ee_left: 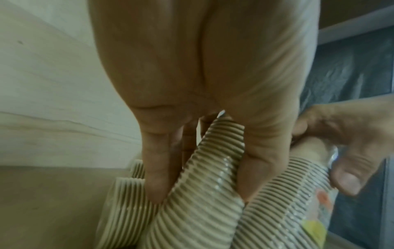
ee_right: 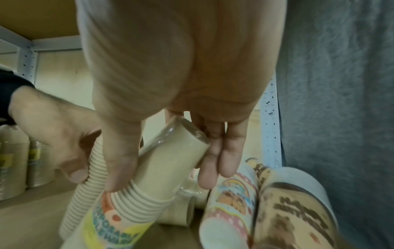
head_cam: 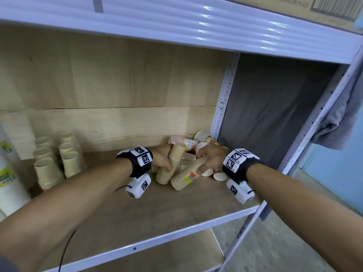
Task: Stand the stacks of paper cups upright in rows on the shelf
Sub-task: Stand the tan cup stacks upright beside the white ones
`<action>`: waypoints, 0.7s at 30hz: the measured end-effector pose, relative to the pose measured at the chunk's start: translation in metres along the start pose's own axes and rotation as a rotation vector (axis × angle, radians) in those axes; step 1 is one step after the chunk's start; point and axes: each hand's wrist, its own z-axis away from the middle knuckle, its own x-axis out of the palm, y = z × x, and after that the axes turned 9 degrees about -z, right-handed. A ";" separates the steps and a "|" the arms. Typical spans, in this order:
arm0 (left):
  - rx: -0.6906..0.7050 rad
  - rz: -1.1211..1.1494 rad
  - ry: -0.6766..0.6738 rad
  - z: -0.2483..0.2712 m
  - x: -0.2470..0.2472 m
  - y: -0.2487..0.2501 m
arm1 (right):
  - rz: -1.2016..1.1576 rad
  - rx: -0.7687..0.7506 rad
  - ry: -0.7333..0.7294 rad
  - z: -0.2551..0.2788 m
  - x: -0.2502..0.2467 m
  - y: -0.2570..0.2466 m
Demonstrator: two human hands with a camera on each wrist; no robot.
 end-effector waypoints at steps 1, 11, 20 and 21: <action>-0.002 0.008 0.007 0.001 0.000 -0.001 | -0.007 -0.014 0.011 -0.003 -0.002 -0.004; -0.015 0.123 0.068 0.008 0.010 -0.008 | -0.038 -0.134 0.070 -0.016 -0.005 -0.044; 0.036 0.255 0.077 0.019 -0.016 -0.009 | 0.000 -0.170 0.072 -0.020 -0.016 -0.057; 0.035 0.252 0.083 0.020 -0.020 -0.008 | 0.014 -0.168 0.074 -0.020 -0.018 -0.059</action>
